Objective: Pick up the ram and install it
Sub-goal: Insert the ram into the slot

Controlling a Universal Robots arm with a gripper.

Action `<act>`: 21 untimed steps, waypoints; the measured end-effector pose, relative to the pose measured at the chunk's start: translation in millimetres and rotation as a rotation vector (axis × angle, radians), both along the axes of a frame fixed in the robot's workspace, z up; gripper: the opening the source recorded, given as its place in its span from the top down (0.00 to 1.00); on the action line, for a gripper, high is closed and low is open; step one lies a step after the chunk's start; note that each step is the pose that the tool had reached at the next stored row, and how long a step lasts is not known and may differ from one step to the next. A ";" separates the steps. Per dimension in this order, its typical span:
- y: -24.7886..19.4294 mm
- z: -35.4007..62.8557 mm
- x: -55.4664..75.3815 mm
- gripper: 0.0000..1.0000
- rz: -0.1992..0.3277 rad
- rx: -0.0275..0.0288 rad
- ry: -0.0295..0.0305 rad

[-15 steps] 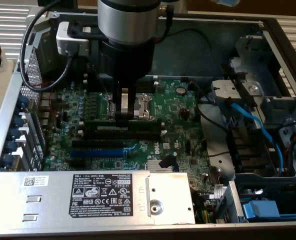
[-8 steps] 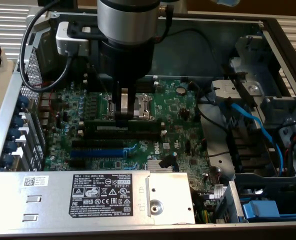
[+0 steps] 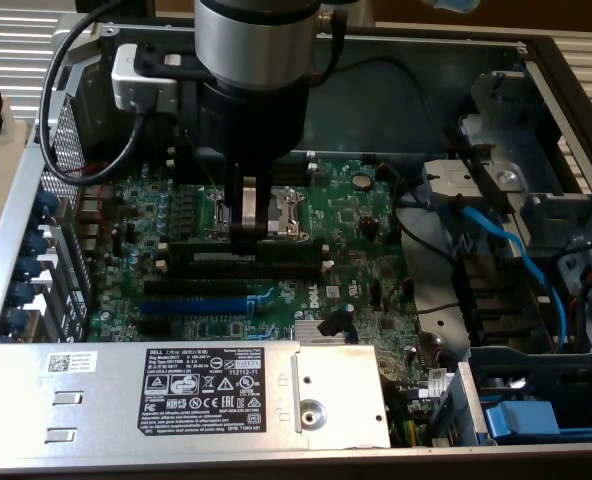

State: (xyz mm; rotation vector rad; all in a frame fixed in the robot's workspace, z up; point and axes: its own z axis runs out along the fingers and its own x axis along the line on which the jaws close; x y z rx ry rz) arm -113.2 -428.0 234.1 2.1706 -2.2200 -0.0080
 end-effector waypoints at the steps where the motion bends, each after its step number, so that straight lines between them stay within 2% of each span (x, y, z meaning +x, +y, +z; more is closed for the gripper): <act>1: 0.0 0.0 0.0 0.88 0.001 0.0000 0.0000; 21: -0.1 -0.7 -0.9 0.88 0.002 -0.0002 0.0002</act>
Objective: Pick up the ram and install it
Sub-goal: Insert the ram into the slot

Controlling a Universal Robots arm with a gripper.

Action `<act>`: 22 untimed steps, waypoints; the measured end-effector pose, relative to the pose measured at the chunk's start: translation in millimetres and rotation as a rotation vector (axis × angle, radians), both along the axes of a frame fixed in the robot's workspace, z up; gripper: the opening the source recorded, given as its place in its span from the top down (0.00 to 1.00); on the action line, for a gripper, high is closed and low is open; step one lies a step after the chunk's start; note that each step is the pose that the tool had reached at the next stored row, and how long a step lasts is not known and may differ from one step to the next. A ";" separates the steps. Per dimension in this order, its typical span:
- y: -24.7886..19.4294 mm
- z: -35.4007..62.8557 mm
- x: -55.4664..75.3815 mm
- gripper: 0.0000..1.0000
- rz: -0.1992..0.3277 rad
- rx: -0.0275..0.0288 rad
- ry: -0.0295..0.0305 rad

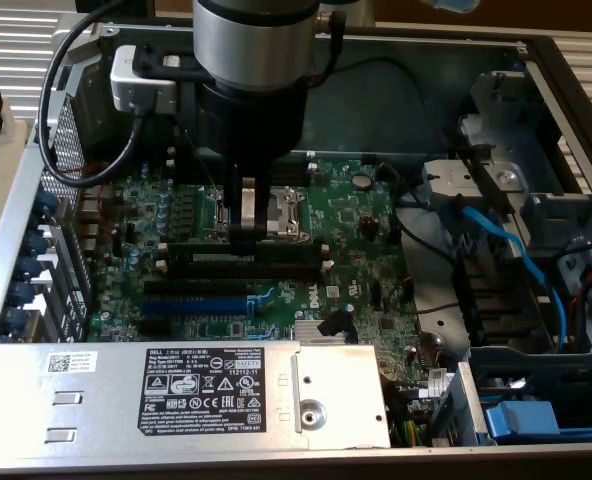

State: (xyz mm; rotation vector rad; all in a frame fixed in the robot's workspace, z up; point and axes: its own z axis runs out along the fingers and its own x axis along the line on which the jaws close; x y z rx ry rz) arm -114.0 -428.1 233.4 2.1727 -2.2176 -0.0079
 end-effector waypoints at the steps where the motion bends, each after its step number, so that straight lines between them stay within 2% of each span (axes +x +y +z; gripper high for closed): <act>1: 0.0 0.0 0.0 0.88 0.000 0.0000 0.0000; 22: 0.0 -0.1 0.3 0.88 0.006 0.0000 -0.0007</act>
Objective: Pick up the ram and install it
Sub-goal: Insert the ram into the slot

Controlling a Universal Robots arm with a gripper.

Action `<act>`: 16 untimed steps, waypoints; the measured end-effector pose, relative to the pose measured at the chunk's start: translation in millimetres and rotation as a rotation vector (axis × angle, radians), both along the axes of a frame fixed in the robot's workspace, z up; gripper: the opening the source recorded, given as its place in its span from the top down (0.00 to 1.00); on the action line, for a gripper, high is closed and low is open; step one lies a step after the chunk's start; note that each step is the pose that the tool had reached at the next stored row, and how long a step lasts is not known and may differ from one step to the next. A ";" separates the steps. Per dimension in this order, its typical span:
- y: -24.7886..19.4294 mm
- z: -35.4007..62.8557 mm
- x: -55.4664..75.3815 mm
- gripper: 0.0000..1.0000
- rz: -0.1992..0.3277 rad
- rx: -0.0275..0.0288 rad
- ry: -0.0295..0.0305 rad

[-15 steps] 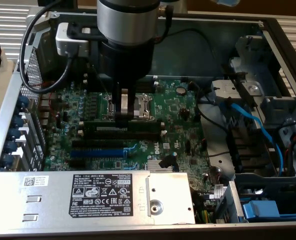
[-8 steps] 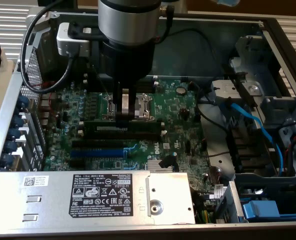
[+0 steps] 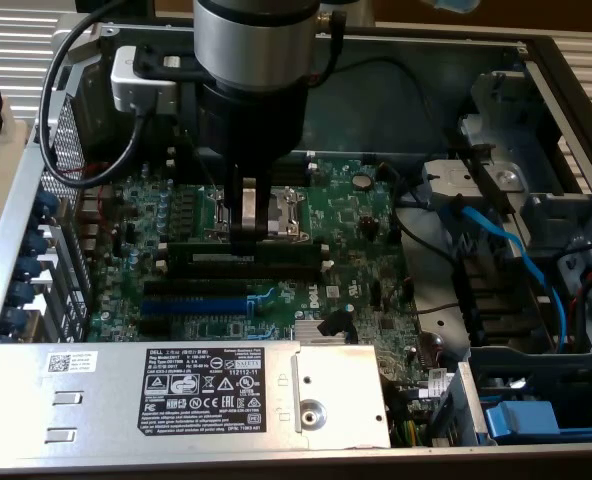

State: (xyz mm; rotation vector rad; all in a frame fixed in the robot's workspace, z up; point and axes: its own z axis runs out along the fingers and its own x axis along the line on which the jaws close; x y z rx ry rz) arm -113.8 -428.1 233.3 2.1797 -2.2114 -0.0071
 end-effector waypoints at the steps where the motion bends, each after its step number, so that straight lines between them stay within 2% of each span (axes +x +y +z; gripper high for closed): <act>1: 0.0 0.0 0.0 0.88 0.000 0.0000 0.0000; 16: 0.0 0.1 0.0 0.88 0.002 -0.0017 -0.0042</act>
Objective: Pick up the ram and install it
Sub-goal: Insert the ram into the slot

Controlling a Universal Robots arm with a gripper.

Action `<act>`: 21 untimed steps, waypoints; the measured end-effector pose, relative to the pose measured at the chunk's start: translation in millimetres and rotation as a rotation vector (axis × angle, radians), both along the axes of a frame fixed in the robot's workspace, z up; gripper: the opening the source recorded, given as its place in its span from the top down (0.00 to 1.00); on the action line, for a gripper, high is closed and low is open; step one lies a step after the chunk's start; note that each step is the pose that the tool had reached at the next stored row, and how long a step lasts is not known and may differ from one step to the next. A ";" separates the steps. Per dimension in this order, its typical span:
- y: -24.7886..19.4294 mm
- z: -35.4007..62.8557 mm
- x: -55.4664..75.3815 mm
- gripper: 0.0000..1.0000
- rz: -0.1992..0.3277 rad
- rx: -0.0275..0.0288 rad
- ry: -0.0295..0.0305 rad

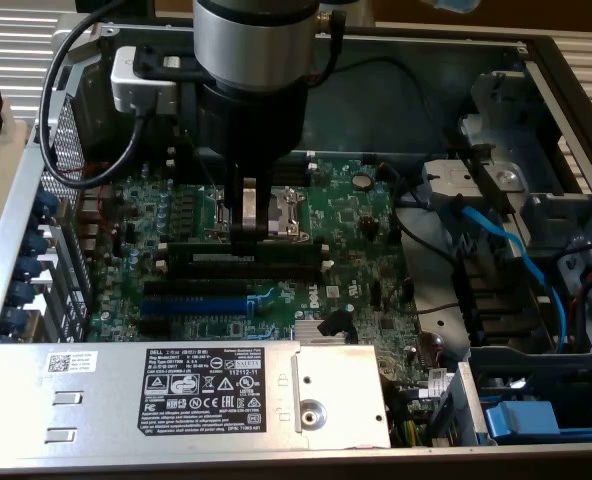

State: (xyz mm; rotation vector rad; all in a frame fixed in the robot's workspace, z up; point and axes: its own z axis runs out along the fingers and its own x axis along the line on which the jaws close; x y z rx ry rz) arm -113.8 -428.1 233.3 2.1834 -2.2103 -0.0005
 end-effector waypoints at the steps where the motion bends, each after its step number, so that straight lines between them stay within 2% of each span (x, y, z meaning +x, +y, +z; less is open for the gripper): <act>1: 0.0 0.0 0.0 0.88 0.000 -0.0002 -0.0001; 21: 0.0 -0.4 0.0 0.88 0.004 -0.0054 -0.0049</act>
